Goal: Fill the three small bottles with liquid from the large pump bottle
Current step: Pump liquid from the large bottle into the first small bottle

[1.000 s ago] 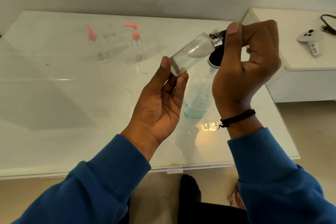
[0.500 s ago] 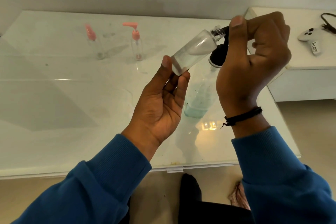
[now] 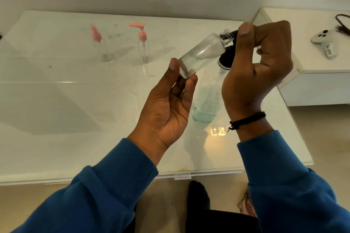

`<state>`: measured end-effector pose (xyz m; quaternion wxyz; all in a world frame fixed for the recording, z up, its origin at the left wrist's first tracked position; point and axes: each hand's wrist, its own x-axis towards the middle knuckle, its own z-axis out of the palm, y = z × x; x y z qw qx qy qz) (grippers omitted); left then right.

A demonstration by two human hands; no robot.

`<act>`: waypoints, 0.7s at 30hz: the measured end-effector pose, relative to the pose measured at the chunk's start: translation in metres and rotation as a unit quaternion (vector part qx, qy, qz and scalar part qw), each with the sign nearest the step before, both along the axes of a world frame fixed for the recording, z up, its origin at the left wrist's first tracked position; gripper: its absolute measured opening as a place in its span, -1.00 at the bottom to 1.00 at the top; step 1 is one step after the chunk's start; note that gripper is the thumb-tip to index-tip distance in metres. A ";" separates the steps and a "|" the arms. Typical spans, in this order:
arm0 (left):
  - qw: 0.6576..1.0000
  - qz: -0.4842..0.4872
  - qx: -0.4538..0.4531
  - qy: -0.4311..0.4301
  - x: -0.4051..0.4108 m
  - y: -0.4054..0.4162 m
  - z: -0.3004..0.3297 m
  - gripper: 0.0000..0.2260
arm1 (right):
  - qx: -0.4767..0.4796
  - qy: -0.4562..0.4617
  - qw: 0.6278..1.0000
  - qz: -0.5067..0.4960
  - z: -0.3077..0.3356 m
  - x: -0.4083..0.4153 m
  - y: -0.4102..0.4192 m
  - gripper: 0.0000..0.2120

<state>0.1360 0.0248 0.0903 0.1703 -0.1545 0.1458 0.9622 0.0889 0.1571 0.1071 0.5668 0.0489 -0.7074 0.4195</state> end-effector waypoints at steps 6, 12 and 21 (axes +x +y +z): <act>1.000 -0.008 0.001 0.006 0.001 0.001 0.001 -0.42 | 0.009 0.006 1.000 -0.008 0.006 -0.001 0.002 -0.69; 1.000 -0.006 0.003 0.000 0.002 0.000 0.000 -0.39 | 0.003 -0.006 1.000 0.004 0.001 0.002 0.000 -0.72; 1.000 -0.003 0.011 0.004 0.001 -0.002 0.000 -0.30 | -0.003 -0.007 1.000 0.007 -0.002 0.003 -0.001 -0.71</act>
